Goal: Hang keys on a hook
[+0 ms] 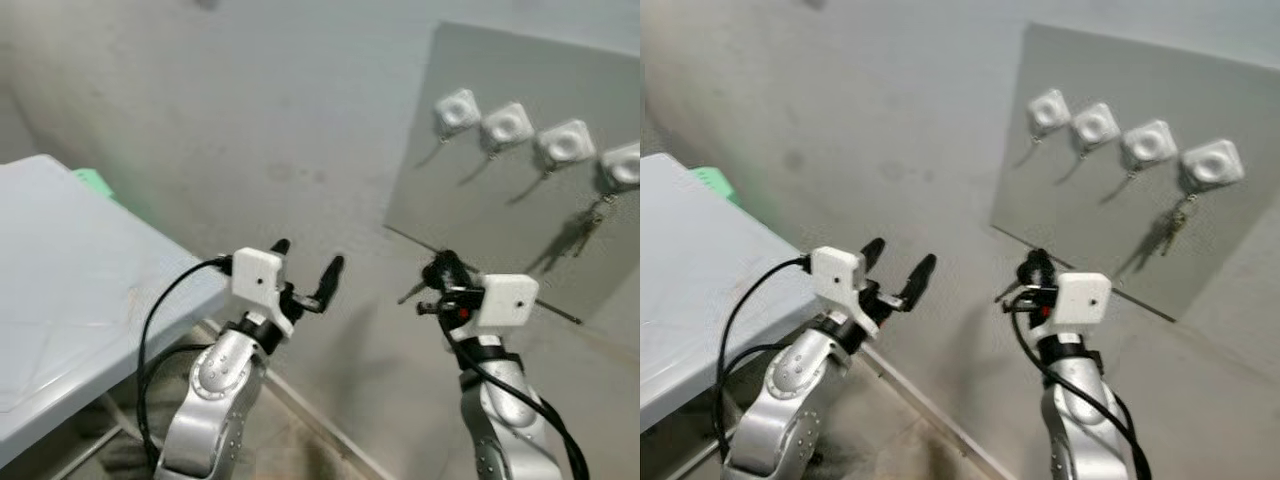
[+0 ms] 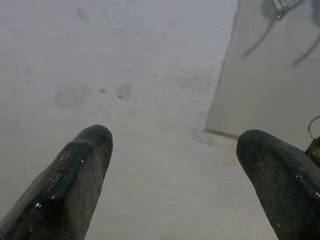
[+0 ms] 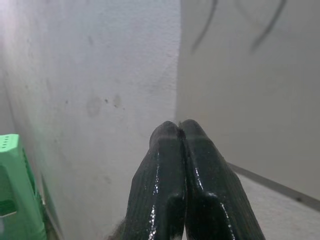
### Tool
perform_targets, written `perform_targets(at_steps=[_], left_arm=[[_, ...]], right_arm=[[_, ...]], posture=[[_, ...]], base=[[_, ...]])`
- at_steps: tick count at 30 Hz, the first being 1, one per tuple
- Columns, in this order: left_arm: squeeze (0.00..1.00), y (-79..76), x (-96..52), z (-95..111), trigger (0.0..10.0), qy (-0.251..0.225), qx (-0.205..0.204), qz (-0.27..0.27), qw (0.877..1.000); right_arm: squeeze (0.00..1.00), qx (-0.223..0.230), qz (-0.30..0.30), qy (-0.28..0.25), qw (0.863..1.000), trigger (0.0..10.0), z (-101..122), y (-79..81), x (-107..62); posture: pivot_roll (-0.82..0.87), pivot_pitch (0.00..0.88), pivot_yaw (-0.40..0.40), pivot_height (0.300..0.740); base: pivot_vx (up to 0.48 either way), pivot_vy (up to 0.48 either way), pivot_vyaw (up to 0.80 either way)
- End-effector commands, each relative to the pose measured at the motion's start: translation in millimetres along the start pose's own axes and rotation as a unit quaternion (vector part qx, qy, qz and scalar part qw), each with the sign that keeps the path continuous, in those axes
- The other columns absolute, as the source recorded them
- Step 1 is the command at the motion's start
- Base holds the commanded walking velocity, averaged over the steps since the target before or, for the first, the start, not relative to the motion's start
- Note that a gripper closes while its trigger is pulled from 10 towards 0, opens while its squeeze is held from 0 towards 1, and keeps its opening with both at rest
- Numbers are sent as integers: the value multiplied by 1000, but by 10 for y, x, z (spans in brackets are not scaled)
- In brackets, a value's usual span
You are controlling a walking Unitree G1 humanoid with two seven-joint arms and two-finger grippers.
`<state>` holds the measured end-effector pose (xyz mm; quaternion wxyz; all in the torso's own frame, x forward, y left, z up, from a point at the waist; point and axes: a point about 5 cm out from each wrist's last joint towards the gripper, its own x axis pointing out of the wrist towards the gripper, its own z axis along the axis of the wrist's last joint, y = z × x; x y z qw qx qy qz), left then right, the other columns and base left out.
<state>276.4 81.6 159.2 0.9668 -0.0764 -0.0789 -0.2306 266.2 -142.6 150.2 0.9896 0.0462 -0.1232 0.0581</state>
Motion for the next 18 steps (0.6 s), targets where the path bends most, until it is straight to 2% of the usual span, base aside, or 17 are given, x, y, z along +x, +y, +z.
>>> perform_targets(at_steps=[1, 8, 11, 12, 18], left_arm=[[0, -37, 26, 32, 10000, -4, 0, -3, 1000], [0, -38, 28, 28, 10000, -3, -3, 0, 1000], [0, -45, 30, 20, 10000, 0, -16, -2, 1000], [0, -54, 34, 11, 10000, 3, -34, -4, 999], [0, -40, 37, 19, 10000, 1, -29, 5, 1000]], right_arm=[[0, -3, -7, -6, 1000, 10000, 24, -55, 9], [0, -2, -5, -6, 1000, 10000, 23, -56, 10], [0, -3, -4, -5, 1000, 10000, 22, -52, 10], [0, -3, -4, -5, 1000, 10000, 24, -50, 10], [0, -2, -2, -4, 1000, 10000, 23, -46, 10]], posture=[[8, 0, -48, 740], [8, 0, -53, 740], [8, 0, -53, 740], [9, 0, -55, 740], [11, 0, -59, 740]], base=[[0, 0, 0], [0, 0, 0], [0, 0, 0], [0, 472, 0], [0, 472, 0]])
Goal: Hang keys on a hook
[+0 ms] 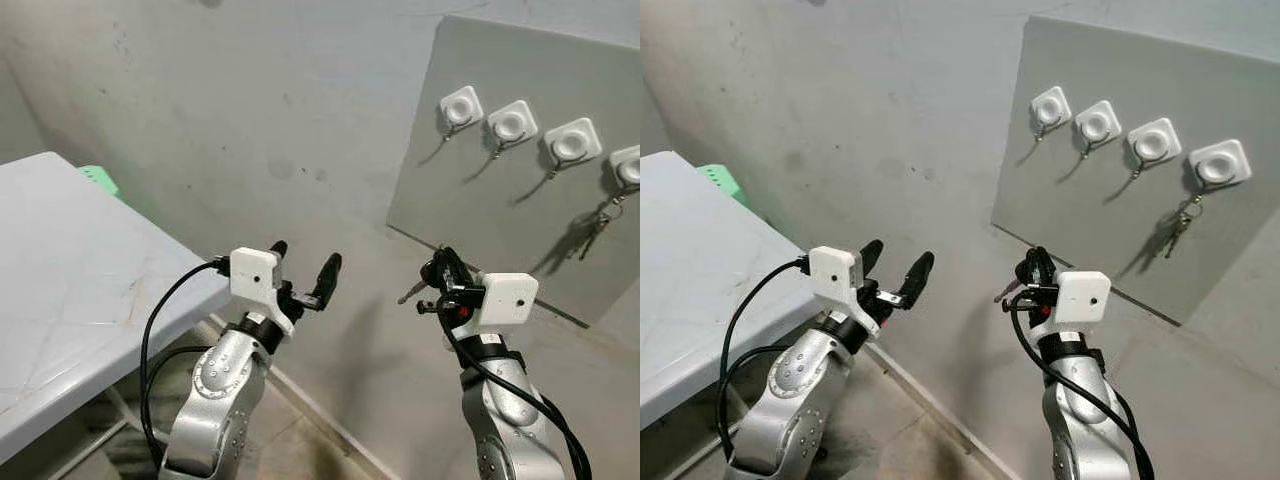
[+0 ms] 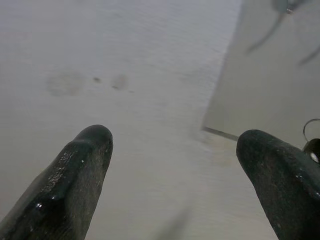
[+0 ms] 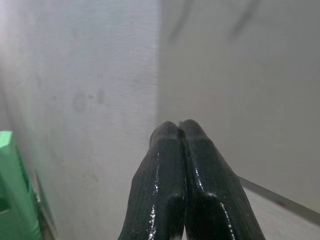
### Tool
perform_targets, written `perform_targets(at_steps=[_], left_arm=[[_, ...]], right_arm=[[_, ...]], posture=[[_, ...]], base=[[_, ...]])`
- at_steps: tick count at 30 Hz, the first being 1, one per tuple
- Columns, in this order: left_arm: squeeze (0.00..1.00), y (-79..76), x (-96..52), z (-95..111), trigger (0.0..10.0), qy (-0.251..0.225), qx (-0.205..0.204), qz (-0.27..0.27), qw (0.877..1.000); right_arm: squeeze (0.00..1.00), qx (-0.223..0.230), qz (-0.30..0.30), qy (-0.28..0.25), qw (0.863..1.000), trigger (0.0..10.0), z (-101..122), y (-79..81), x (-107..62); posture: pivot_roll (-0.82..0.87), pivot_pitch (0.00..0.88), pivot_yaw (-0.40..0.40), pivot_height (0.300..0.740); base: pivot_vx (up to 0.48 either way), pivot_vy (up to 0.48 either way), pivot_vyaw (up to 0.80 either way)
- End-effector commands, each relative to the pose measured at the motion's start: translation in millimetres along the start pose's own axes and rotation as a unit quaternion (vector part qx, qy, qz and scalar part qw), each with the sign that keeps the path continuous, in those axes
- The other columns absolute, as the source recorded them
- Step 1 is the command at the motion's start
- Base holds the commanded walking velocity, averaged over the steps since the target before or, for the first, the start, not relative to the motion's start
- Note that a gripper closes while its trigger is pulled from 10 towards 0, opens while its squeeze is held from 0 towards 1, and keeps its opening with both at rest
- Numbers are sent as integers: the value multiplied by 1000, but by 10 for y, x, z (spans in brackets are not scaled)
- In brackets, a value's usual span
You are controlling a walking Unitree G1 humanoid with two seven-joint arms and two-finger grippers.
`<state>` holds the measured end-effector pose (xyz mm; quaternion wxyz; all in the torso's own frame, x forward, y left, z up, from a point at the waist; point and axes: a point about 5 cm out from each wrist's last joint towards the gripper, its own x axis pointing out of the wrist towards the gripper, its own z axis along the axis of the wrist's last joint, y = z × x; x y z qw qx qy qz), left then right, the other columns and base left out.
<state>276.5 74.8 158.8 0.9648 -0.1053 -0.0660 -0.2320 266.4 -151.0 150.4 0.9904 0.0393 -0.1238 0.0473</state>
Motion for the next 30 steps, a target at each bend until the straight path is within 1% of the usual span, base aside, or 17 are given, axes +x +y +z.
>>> perform_targets(at_steps=[1, 9, 17, 18, 19, 20, 22, 24, 25, 30], left_arm=[[0, 22, 9, 44, 10000, -8, 7, 7, 1000], [0, 32, 12, 43, 10000, -6, 7, 15, 1000], [0, 25, 33, 72, 10000, -15, 8, 11, 1000], [0, 13, 38, 73, 10000, -14, 18, 5, 1000], [0, 13, 38, 73, 10000, -14, 18, 5, 1000], [0, -13, 49, 79, 10000, -14, 28, -6, 999], [0, -30, 59, 86, 10000, -16, 28, -13, 999], [0, -95, 95, 114, 10000, -19, 40, -40, 998], [0, -95, 95, 114, 10000, -19, 40, -40, 998], [0, -286, 210, 184, 10000, -29, 52, -113, 992]], right_arm=[[0, 6, 8, -4, 1000, 10000, 14, 38, 18], [0, 8, 10, -4, 1000, 10000, 17, 42, 24], [0, 10, 9, -9, 1000, 10000, 37, 47, 49], [0, 9, 8, -12, 1000, 10000, 46, 46, 55], [0, 9, 8, -12, 1000, 10000, 46, 46, 55], [0, 8, 6, -16, 1000, 10000, 62, 40, 69], [0, 8, 6, -18, 1000, 10000, 70, 35, 81], [0, 4, -3, -33, 999, 10000, 133, 3, 124], [0, 4, -3, -33, 999, 10000, 133, 3, 124], [0, -7, -19, -66, 998, 10000, 266, -71, 238]], posture=[[11, 0, -59, 740], [11, 0, -62, 740], [12, 2, -66, 740], [12, 2, -66, 740], [12, 2, -66, 740], [13, 3, -68, 740], [13, 3, -68, 740], [10, 5, -65, 740], [10, 5, -65, 740], [-1, 8, -55, 740]], base=[[0, 0, 0], [0, 0, 0], [0, 0, 0], [0, 0, 0], [0, 0, 0], [0, 0, 0], [0, 0, 0], [0, 0, 0], [0, 0, 0], [0, 0, 0]])
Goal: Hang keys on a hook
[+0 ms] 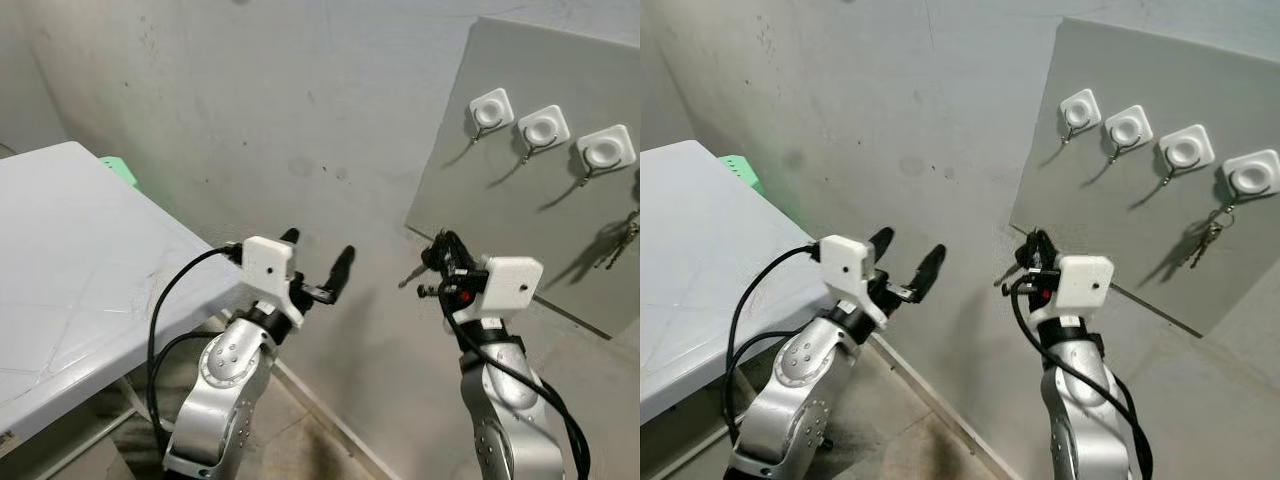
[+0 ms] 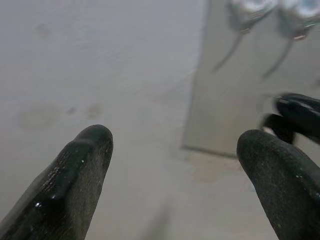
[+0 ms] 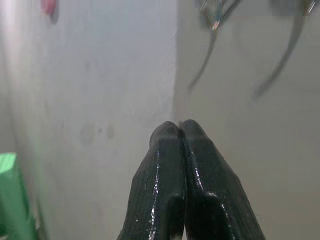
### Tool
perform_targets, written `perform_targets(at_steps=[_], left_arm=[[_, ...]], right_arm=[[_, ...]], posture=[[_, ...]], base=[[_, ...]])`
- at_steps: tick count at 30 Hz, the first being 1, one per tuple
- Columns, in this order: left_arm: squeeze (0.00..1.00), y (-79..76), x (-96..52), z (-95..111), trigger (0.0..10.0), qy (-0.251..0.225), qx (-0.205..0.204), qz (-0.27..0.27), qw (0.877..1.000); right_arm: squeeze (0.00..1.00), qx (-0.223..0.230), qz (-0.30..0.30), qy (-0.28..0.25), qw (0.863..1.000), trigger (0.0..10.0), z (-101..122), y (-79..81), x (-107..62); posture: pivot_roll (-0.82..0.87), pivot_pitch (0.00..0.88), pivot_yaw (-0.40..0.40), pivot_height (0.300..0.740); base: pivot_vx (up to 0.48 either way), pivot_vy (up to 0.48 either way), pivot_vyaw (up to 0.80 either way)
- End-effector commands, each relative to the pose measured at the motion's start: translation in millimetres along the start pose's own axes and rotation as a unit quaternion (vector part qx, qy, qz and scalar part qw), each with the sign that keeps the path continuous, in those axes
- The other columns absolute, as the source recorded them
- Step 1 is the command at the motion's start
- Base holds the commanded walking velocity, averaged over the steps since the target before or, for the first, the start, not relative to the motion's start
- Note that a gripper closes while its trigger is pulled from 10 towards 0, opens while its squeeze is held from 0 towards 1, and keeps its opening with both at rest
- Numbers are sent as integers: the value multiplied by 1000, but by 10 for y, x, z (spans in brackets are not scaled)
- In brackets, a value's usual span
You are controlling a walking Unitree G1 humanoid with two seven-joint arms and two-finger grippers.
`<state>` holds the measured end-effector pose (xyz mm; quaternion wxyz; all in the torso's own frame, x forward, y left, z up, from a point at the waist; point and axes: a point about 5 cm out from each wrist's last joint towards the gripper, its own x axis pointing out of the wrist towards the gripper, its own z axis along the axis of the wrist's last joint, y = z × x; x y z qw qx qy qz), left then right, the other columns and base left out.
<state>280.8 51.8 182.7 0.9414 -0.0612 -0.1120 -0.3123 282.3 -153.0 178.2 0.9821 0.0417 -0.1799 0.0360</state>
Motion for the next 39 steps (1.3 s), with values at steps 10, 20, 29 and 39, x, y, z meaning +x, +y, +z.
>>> perform_targets(at_steps=[10, 20, 29, 39], left_arm=[[0, -222, 140, 93, 10000, -11, 10, -100, 995], [0, -221, 167, 111, 10000, -11, 13, -119, 993], [0, -226, 199, 165, 10000, -19, 20, -129, 991], [0, -251, 185, 164, 10000, -21, 20, -129, 991]], right_arm=[[0, -4, -60, -64, 996, 10000, 207, -247, -38], [0, 17, -20, -92, 995, 10000, 293, -120, -94], [0, 36, 28, -103, 994, 10000, 350, 17, 3], [0, 87, 29, -124, 988, 10000, 435, 22, 197]], posture=[[-39, 14, -11, 740], [-55, 12, 10, 740], [-44, 5, 1, 740], [-28, 0, -11, 740]], base=[[0, 0, 0], [0, 0, 0], [0, 0, 0], [0, 0, 0]])
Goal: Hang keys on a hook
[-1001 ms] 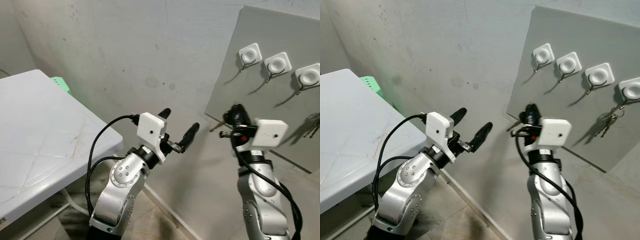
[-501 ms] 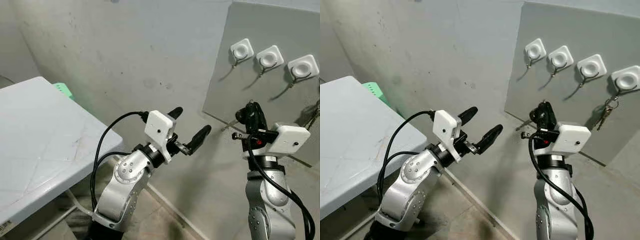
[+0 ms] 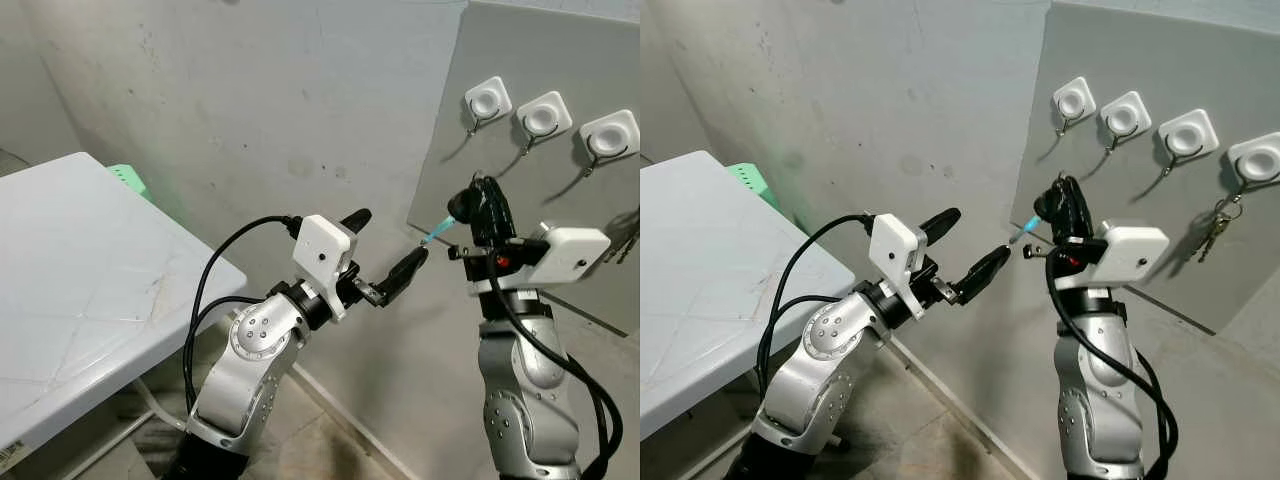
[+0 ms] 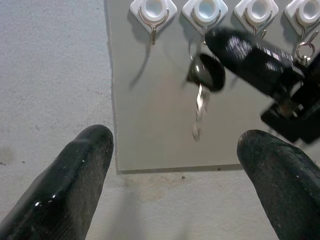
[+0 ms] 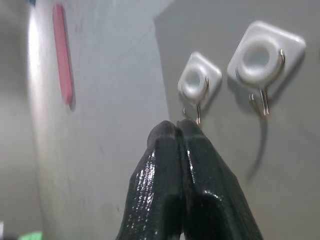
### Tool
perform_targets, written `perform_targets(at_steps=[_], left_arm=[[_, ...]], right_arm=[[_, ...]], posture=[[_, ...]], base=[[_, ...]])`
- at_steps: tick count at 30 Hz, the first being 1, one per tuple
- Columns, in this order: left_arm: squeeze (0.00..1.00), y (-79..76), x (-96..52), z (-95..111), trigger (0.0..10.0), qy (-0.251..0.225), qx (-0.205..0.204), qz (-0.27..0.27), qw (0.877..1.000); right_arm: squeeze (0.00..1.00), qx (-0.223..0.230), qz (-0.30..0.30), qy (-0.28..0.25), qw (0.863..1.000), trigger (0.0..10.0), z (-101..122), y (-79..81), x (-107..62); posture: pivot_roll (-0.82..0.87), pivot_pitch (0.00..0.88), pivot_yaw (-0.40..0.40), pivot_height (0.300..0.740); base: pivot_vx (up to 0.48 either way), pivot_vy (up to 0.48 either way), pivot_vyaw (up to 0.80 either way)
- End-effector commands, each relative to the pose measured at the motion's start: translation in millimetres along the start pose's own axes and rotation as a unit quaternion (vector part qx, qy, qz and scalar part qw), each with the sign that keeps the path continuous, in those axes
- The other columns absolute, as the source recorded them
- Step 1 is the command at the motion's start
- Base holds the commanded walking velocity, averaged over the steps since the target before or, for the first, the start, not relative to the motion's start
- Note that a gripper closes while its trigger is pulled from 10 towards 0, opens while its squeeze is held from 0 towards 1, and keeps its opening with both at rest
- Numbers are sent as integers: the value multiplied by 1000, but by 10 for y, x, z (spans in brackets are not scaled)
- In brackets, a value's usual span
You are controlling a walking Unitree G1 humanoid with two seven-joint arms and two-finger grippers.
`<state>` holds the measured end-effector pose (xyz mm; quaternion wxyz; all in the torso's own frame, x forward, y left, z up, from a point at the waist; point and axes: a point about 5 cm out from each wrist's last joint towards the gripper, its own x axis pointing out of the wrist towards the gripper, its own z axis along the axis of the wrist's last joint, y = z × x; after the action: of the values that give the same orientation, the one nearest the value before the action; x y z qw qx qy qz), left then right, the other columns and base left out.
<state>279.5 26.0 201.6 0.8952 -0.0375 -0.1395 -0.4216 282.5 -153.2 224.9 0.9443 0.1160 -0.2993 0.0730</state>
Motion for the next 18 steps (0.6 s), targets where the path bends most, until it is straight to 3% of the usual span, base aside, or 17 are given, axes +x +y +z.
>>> perform_targets(at_steps=[1, 7, 18], left_arm=[[0, -29, 6, 28, 10000, -4, 5, -7, 1000], [0, -39, -10, 25, 10000, -3, 2, -4, 1000], [0, -21, -29, 16, 10000, 0, 0, 5, 1000]], right_arm=[[0, 12, -2, 1, 1000, 10000, -4, -11, 31], [0, 52, -24, -22, 998, 10000, 53, -51, 180], [0, 84, -40, -18, 996, 10000, 25, -66, 169]], posture=[[-28, 0, -11, 740], [-17, 0, -15, 740], [-10, 3, -19, 740]], base=[[0, 0, 0], [0, 0, 0], [0, 0, 0]])
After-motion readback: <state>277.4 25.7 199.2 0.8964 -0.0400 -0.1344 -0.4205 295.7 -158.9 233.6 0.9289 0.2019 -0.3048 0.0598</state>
